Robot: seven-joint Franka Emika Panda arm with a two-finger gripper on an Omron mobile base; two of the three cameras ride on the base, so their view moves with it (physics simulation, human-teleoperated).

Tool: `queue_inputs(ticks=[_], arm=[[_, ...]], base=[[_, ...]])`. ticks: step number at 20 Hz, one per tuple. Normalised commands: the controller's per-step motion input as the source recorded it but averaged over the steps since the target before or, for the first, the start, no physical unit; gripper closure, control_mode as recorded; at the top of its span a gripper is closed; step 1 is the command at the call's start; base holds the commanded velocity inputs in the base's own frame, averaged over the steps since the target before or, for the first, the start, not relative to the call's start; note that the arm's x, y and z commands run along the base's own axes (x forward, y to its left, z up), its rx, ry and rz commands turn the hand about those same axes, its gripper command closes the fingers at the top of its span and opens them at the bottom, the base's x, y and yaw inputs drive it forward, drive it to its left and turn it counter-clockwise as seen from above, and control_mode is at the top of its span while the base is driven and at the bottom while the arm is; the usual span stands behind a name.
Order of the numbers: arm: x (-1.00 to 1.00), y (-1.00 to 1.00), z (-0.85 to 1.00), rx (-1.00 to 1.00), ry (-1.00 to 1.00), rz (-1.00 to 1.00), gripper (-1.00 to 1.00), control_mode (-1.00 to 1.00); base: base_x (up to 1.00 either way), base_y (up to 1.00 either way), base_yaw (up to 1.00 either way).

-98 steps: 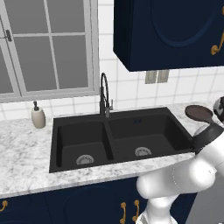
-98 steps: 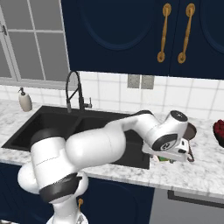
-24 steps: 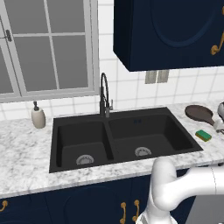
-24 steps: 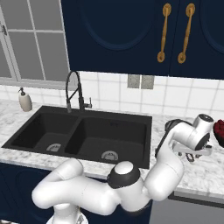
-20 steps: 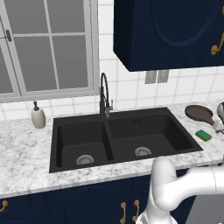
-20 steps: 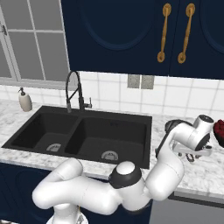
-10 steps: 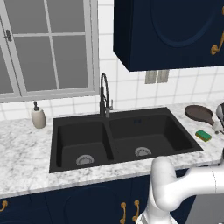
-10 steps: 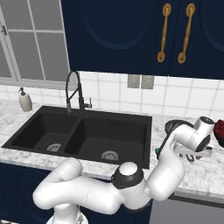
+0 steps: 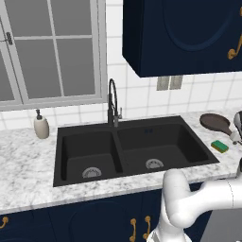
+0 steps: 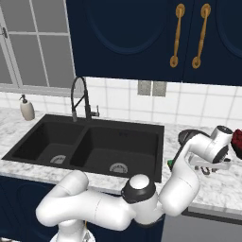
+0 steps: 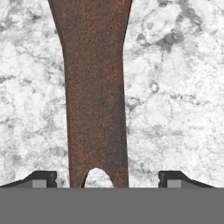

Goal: Pick the pan and sponge and place them into the sink. Then turn on the water.

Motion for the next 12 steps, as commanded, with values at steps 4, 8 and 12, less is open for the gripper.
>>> queue_inputs(ticks=[4, 8, 12], arm=[[0.00, 0.00, -0.16, 0.00, 0.00, 0.00, -1.00, -1.00], [0.00, 0.00, 0.00, 0.00, 0.00, 0.00, -1.00, -1.00], [0.00, 0.00, 0.00, 0.00, 0.00, 0.00, 1.00, -1.00]], base=[[0.00, 0.00, 0.00], [0.00, 0.00, 0.00], [0.00, 0.00, 0.00]])
